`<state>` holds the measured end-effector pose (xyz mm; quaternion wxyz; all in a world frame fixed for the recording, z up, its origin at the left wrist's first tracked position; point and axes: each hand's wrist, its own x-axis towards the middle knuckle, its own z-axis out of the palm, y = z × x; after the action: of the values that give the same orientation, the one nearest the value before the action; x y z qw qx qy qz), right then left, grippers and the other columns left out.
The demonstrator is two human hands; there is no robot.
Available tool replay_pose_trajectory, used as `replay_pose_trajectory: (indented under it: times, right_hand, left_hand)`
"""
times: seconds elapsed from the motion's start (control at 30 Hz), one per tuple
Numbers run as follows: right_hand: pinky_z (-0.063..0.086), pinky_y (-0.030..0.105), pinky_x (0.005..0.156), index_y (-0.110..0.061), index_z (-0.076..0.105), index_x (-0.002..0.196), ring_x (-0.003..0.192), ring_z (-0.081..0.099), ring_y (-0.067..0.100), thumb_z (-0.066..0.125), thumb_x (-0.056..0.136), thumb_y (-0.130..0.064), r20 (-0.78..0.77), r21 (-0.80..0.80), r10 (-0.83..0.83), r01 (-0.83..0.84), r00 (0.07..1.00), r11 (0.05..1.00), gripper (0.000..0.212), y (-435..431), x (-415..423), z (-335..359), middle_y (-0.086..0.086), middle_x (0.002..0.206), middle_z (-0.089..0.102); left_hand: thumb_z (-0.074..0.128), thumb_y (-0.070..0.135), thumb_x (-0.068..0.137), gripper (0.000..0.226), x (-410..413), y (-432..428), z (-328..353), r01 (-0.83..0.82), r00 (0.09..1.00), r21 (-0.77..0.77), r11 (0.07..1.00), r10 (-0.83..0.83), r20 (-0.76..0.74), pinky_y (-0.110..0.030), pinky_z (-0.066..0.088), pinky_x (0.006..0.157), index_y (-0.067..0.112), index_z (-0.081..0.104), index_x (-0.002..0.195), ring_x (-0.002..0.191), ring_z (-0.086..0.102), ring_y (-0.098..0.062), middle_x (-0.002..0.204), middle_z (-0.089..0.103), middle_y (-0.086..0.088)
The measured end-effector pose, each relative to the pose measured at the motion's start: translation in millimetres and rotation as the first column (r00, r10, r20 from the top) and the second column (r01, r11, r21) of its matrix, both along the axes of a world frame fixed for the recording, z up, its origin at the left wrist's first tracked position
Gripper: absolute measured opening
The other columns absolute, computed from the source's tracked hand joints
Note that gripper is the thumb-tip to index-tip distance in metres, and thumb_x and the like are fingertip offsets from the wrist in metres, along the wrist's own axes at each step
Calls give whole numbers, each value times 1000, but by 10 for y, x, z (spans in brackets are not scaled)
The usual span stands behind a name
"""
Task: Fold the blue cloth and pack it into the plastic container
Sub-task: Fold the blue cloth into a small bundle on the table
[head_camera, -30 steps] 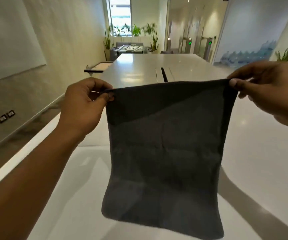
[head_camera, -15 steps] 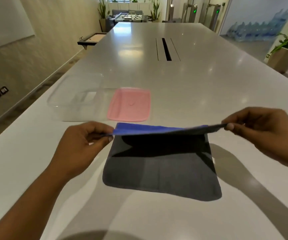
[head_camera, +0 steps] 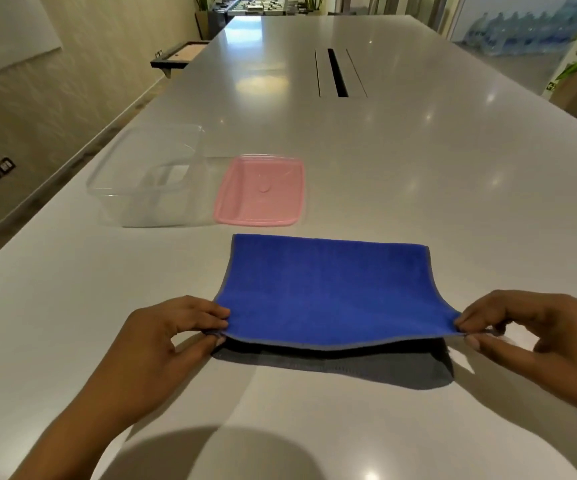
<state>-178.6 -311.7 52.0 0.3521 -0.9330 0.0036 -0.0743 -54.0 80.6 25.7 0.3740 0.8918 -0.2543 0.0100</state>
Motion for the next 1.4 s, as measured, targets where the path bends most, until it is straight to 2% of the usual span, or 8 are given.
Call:
replay_pose_trajectory:
  times: [0.2, 0.3, 0.4, 0.47, 0.6, 0.9, 1.17, 1.4]
  right_hand:
    - [52, 33, 50, -46, 74, 83, 75, 67, 9, 71, 66, -63, -109, -45, 68, -73, 992, 996, 24, 84, -28, -6, -17, 83, 73]
    - [53, 30, 54, -44, 73, 79, 76, 66, 9, 64, 64, -78, -157, -32, 77, -83, 985, 996, 38, 151, 20, 13, -16, 80, 72]
    - [46, 13, 56, -40, 74, 78, 80, 65, 5, 70, 74, -60, -9, 52, -48, 48, 999, 997, 21, 292, 207, 36, -18, 83, 74]
    - [48, 9, 69, -39, 73, 91, 92, 64, -6, 71, 78, -48, 77, 46, -140, 136, 987, 990, 15, 449, 400, 12, -23, 98, 74]
    - [30, 37, 118, -31, 40, 148, 145, 32, 12, 49, 81, -71, -60, -221, -131, 115, 990, 968, 78, 809, 759, -197, -10, 159, 33]
    - [-2, 43, 124, -42, 0, 156, 154, -6, 15, 5, 76, -86, -205, -528, -123, -4, 971, 849, 91, 603, 1087, -527, -11, 167, -3]
    - [2, 36, 124, -37, 9, 157, 153, 0, 10, 20, 80, -83, -214, -444, 13, -109, 977, 889, 90, 315, 1172, -444, -12, 166, 6]
    - [47, 40, 95, -7, 47, 138, 118, 58, 33, 59, 91, -45, -118, -333, -414, 357, 903, 873, 61, 154, 994, -258, 14, 133, 61]
  left_hand:
    - [77, 38, 73, 10, -37, 74, 6, 61, 997, 131, 990, -55, -51, -23, 57, 74, 45, 73, 80, 86, 66, 7, 97, 68, 31]
    - [53, 76, 69, 40, -60, 30, 159, 35, 995, 326, 945, -62, 73, -24, 55, 63, 41, 73, 75, 80, 64, 7, 88, 68, 30]
    - [48, 70, 77, 43, 31, -162, 253, 13, 985, 295, 955, -63, 160, -21, 53, 62, 35, 73, 87, 80, 62, 3, 89, 67, 24]
    - [43, 67, 81, 46, 163, -368, 200, 15, 983, 284, 959, -66, 169, -22, 51, 72, 35, 68, 101, 90, 61, 0, 100, 67, 21]
    - [35, 72, 81, 73, 403, -788, -69, 55, 988, 364, 930, -103, 114, -30, 34, 108, 30, 43, 139, 136, 38, -11, 148, 41, 10]
    - [14, 79, 79, 91, 420, -1084, -308, -2, 996, 527, 850, -43, 74, -40, 1, 120, 26, 2, 152, 147, -7, -13, 161, -4, 7]
    - [13, 78, 81, 92, 232, -1229, -343, -34, 998, 532, 846, -2, 67, -43, -1, 120, 22, -6, 152, 147, -12, -16, 161, -11, 3]
    - [26, 71, 86, 80, 196, -887, -240, -11, 983, 355, 935, -55, 175, -32, 15, 119, 29, 10, 152, 146, 8, -7, 159, 5, 13]
